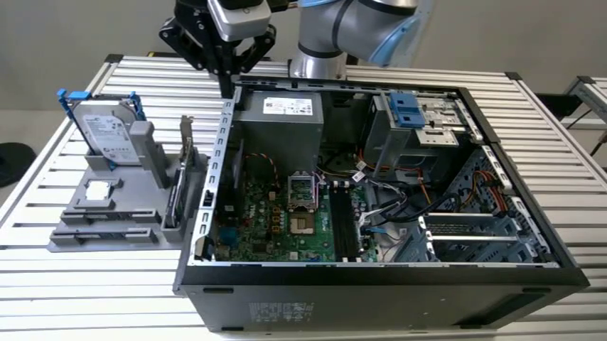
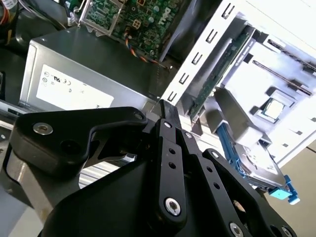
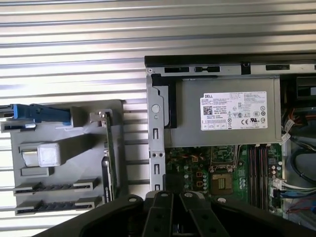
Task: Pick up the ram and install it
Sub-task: 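Reach for the ram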
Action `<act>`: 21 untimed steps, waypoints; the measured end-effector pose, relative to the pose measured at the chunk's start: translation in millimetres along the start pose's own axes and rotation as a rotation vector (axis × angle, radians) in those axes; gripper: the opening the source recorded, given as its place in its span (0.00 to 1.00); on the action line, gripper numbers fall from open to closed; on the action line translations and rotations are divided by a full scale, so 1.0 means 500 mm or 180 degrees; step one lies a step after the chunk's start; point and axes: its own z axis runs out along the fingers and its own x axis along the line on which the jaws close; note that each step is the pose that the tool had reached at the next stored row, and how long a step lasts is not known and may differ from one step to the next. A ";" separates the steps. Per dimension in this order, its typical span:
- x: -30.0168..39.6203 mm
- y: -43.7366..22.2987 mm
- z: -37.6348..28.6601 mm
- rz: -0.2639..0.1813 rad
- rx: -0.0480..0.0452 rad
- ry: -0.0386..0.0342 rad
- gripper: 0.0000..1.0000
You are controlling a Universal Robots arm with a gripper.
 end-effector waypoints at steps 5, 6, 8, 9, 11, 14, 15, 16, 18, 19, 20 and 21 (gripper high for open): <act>0.020 -0.001 0.000 -0.0033 -0.0001 0.0002 0.00; 0.024 -0.002 -0.001 -0.0040 -0.0001 0.0002 0.00; 0.032 -0.002 -0.001 -0.0056 -0.0001 0.0002 0.00; 0.036 -0.002 -0.001 -0.0064 -0.0001 0.0002 0.00; 0.044 -0.003 -0.001 -0.0078 -0.0002 0.0003 0.00; 0.054 -0.004 -0.001 -0.0100 -0.0002 0.0003 0.00; 0.057 -0.004 -0.001 -0.0107 -0.0002 0.0003 0.00; 0.060 -0.004 -0.001 -0.0114 -0.0002 0.0004 0.00; 0.065 -0.004 -0.002 -0.0128 -0.0003 0.0004 0.00; 0.068 -0.004 -0.002 -0.0135 -0.0003 0.0004 0.00; 0.071 -0.005 -0.002 -0.0143 -0.0003 0.0004 0.00; 0.074 -0.005 -0.002 -0.0150 -0.0003 0.0004 0.00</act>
